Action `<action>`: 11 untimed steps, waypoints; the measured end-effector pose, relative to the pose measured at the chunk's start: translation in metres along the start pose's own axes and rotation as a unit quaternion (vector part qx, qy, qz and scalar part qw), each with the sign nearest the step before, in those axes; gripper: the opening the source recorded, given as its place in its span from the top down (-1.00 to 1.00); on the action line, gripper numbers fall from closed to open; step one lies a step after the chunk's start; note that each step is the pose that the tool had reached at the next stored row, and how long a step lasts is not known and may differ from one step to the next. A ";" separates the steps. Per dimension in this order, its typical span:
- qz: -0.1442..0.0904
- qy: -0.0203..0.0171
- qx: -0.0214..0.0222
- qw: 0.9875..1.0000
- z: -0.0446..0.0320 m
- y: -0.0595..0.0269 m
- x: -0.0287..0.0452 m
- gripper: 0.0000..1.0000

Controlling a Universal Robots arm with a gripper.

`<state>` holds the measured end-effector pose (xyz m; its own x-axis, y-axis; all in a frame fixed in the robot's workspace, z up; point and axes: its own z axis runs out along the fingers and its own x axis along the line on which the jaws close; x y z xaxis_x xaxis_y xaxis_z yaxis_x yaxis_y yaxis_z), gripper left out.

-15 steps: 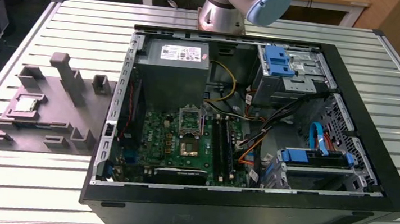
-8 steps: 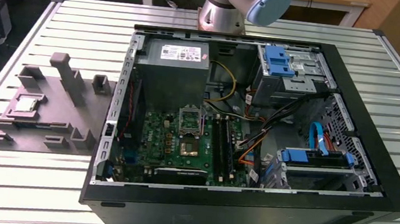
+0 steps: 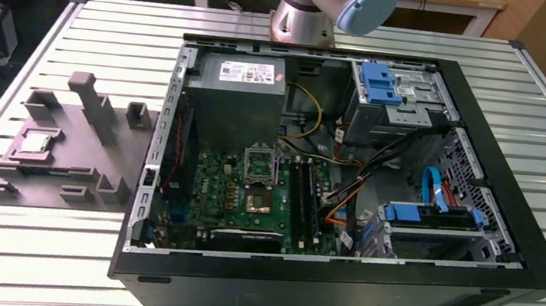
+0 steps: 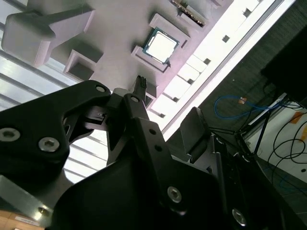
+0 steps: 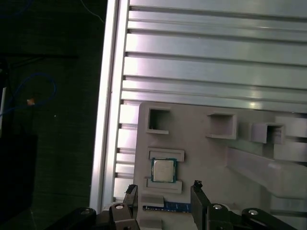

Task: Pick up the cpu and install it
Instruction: 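Pick up the cpu and move it towards the insertion slot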

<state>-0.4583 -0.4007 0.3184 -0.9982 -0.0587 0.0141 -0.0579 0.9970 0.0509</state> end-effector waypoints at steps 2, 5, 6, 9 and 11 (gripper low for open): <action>0.000 0.000 0.000 1.000 0.0018 -0.0006 -0.0001 -0.11; 0.000 0.000 -0.001 1.000 0.0047 -0.0014 -0.0001 -0.11; 0.000 0.000 -0.001 1.000 0.0058 -0.0017 -0.0001 -0.11; -0.001 0.000 -0.002 1.000 0.0097 -0.0029 -0.0001 -0.11; -0.005 0.000 -0.003 1.000 0.0129 -0.0041 -0.0001 -0.11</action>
<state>-0.4582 -0.4041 0.3053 -0.9976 -0.0678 0.0138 -0.0669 0.9961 0.0570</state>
